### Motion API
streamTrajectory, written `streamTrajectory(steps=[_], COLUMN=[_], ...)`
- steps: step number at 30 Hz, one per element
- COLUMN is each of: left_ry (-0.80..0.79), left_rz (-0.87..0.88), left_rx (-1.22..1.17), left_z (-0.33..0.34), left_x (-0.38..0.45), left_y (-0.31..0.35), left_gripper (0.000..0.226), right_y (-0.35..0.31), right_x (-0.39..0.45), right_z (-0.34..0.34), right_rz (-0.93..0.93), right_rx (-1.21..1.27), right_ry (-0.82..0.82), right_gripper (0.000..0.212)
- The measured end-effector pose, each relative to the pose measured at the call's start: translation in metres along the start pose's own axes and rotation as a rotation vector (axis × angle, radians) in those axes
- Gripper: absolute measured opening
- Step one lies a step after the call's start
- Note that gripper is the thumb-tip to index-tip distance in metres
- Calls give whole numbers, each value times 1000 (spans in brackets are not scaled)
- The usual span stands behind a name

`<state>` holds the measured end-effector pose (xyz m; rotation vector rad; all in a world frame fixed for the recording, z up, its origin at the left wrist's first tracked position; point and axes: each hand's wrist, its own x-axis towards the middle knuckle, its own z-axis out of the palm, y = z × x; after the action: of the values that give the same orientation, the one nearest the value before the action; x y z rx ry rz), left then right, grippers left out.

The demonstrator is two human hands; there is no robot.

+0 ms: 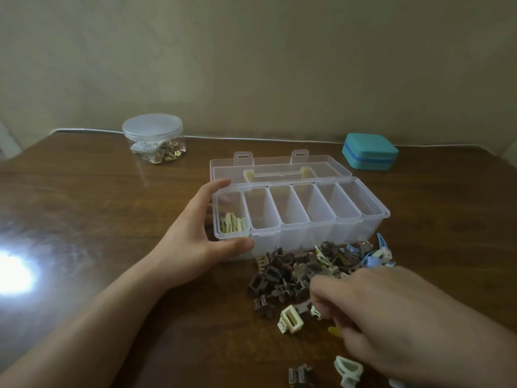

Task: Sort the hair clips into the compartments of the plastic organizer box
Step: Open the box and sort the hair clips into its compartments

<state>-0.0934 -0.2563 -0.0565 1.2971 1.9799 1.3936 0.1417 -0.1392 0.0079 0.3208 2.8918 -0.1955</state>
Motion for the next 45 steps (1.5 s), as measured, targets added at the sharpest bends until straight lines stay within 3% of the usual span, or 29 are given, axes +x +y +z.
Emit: streamTrajectory(steps=[2,4,8,12,17,21,25,27,32,37,45], left_ry=[-13,-19,-22,-26,-36,-14,3,-8,-16,-19,-21], left_rz=[-1,2,6,3,7,-1,4,-2,-6,-5,-11], left_rx=[7,18,24,16,13,16,33,38,49,51,52], left_z=[0,0,2,2,1,2,3,3,2,2,2], left_x=[0,0,1,1,0,1,1,1,2,2,2], left_y=[0,0,0,-1,-1,-2,-3,-4,-6,-6,-5], left_gripper=[97,97,97,97,95,95,96,98,97,96,99], right_y=[9,15,12,5,8,19,26,22,16,10,9], right_x=[0,2,24,50,55,28,8,10,17,15,18], right_z=[-5,-12,-12,-6,-1,-13,-16,-12,-5,-6,-3], right_rz=[-21,-50,-103,-66,48,21,141,161,144,93,209], right_rx=[128,338,806,799,385,432,223,63,22,71,-14], right_ry=[36,170,726,903,786,726,289,161,150,-22,166], right_gripper=[24,24,19,9,17,15,12,15,29,54,49])
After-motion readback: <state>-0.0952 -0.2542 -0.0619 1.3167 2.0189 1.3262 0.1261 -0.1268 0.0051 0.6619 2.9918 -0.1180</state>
